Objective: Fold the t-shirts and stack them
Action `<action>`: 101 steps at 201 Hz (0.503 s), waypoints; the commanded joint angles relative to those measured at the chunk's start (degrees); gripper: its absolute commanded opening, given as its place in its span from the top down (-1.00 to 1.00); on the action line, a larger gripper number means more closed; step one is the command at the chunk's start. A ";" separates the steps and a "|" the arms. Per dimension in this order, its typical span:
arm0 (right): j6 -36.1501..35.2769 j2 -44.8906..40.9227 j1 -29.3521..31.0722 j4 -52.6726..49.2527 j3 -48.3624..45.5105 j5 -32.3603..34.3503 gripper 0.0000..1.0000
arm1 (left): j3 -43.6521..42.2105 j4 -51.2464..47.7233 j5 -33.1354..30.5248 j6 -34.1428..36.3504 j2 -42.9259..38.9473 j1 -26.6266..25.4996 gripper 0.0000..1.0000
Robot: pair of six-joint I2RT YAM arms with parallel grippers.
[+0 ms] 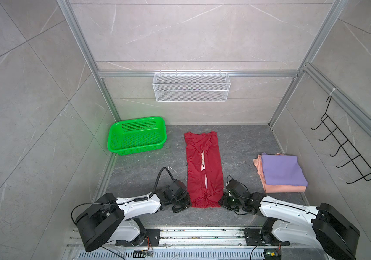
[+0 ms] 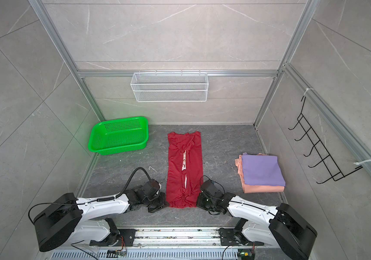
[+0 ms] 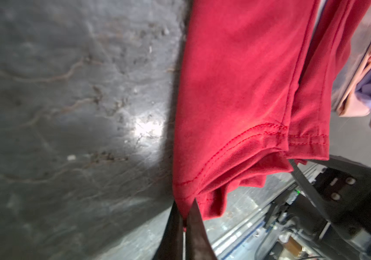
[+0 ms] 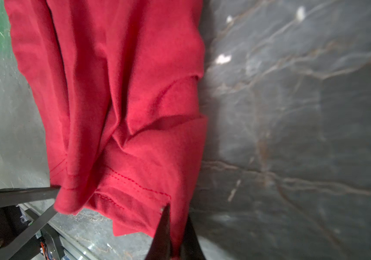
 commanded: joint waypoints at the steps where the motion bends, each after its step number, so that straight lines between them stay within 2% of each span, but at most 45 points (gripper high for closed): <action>1: 2.11 -0.27 2.07 -4.87 -0.68 2.59 0.86 | -0.33 -1.66 -1.68 1.01 -1.77 -0.52 1.00; 20: 2.60 -3.26 3.94 -7.90 0.26 4.17 0.97 | -1.25 -2.33 -2.99 0.09 -4.43 -2.16 1.00; 61: 2.69 -11.36 7.70 -15.59 4.48 9.30 1.00 | 0.64 -8.57 -5.60 0.27 -12.13 -4.67 1.00; 80: 0.83 -12.00 7.69 -18.02 8.70 11.95 0.98 | 4.77 -11.58 -7.43 3.18 -13.24 -4.59 1.00; 101: 0.08 -10.17 7.58 -17.05 12.88 15.95 0.98 | 10.64 -14.54 -8.67 8.02 -10.59 -3.28 1.00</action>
